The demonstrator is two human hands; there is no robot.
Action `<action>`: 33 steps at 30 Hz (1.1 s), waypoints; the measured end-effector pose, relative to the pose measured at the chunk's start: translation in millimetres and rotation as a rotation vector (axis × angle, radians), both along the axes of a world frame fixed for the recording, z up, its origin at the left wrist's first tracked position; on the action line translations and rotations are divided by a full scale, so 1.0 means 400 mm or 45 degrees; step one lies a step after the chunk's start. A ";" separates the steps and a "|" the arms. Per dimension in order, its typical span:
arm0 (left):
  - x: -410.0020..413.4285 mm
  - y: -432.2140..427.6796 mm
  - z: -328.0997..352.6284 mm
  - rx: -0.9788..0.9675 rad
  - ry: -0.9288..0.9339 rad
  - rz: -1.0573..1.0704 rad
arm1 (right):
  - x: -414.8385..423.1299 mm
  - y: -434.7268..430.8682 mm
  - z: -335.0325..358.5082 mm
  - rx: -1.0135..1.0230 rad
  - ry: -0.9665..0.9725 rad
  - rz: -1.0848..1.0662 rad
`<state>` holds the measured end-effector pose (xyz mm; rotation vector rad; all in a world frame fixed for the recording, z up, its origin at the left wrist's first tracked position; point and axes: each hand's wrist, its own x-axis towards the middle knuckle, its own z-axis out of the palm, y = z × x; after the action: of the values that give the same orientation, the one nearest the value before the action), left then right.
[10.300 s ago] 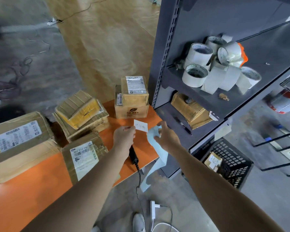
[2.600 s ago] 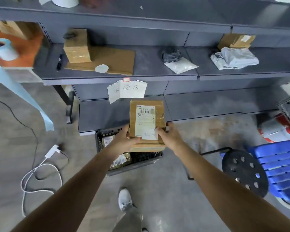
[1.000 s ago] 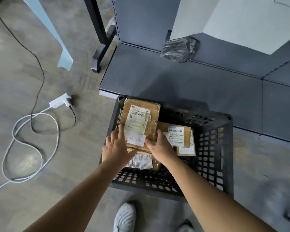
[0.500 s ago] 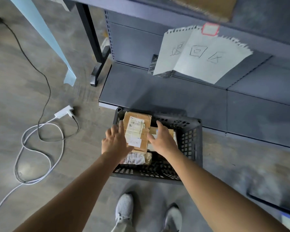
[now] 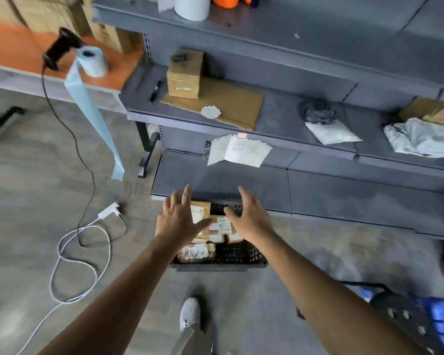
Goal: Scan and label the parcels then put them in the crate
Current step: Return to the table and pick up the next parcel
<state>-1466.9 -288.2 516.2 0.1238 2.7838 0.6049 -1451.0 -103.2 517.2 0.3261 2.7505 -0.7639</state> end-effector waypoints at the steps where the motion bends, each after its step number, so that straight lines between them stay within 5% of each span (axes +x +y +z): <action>1: 0.024 -0.003 0.036 0.011 0.027 0.012 | 0.017 -0.004 0.036 0.007 0.027 0.006; 10: 0.280 -0.169 0.307 0.007 0.329 0.209 | 0.161 -0.125 0.297 -0.185 0.167 0.162; 17: 0.392 -0.407 0.403 -0.051 0.352 0.435 | 0.214 -0.352 0.404 -0.133 0.267 0.403; 33: 0.294 -1.273 0.404 -0.076 0.428 0.625 | 0.067 -1.276 0.409 -0.149 0.283 0.611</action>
<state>-1349.1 -797.6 677.7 -0.5331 3.1731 0.6582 -1424.1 -613.5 680.9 -0.4541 2.7898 -0.8590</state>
